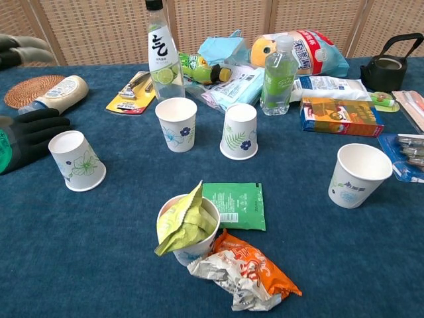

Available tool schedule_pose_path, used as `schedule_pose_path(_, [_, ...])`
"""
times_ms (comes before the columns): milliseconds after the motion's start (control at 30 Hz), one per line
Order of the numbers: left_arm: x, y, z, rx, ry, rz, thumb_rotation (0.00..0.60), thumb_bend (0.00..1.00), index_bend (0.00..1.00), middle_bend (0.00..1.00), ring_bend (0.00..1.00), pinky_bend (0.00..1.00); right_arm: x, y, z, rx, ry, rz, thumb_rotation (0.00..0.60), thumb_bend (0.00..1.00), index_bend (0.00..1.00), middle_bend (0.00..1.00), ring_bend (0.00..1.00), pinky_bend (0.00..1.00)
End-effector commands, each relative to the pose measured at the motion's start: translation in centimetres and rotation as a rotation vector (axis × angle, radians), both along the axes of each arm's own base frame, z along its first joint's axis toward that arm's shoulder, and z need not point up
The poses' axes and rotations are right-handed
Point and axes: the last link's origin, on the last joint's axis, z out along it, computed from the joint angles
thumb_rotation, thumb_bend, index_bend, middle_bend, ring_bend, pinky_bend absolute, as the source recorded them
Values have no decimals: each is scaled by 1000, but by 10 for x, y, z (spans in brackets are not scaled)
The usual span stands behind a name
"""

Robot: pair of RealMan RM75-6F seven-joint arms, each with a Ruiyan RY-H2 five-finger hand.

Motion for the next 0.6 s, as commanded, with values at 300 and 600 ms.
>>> schedule_pose_path(300, [-60,-38,68,62,-407,293,600,385,0,0,0,157,3,-7,3,-11,29,27,543,355,0,115,0,0])
schedule_pose_path(600, [-84,-66,96,162,-433,326,600,385,0,0,0,152,4,-3,5,-8,33,37,540,357,0,115,0,0])
